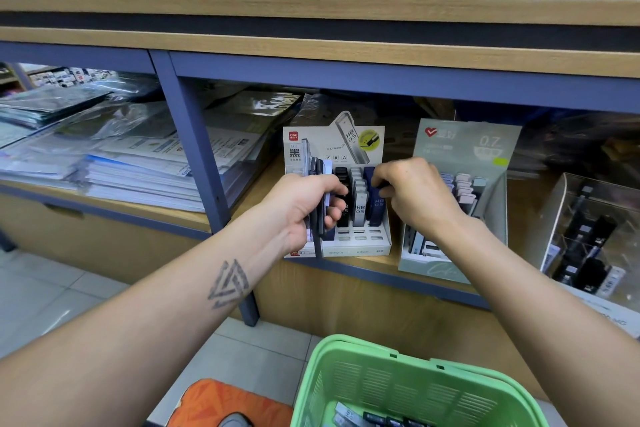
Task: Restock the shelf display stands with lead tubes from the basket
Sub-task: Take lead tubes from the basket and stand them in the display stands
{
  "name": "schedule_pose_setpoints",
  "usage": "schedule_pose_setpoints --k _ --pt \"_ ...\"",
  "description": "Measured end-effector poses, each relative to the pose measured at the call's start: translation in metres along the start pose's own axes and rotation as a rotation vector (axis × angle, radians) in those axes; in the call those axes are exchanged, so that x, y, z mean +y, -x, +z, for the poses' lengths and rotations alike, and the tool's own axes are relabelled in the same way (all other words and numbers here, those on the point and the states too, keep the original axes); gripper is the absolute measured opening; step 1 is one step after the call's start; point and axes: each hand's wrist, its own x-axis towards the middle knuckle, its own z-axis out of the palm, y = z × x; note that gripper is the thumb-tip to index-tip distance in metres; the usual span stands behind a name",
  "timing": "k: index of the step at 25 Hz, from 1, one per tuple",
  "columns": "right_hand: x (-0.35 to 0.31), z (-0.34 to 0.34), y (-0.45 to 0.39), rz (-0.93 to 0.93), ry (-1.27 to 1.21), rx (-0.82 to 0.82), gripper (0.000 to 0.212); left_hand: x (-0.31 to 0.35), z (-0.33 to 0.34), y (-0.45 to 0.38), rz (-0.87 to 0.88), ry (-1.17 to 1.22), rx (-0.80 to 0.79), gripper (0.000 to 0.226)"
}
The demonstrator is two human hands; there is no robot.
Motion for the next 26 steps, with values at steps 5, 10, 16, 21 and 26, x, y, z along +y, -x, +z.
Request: schedule_pose_setpoints --k 5,10,16,21,26 --pt "0.0 0.003 0.0 0.01 -0.012 -0.009 0.038 0.0 0.0 0.0 -0.006 -0.002 -0.006 0.003" --pt "0.001 0.013 -0.005 -0.017 0.16 -0.02 0.026 0.0 0.001 -0.001 -0.006 -0.005 -0.009 0.002" --pt "-0.007 0.006 -0.001 -0.027 0.303 -0.103 0.034 -0.002 0.001 0.0 -0.028 -0.02 -0.054 0.003" --pt "-0.018 -0.017 -0.002 0.197 -0.524 -0.081 0.031 -0.004 0.003 0.006 -0.109 -0.025 -0.239 0.01" --pt "-0.022 -0.03 0.007 0.281 -1.044 -0.181 0.013 -0.005 0.004 0.013 -0.118 -0.042 -0.334 0.015"
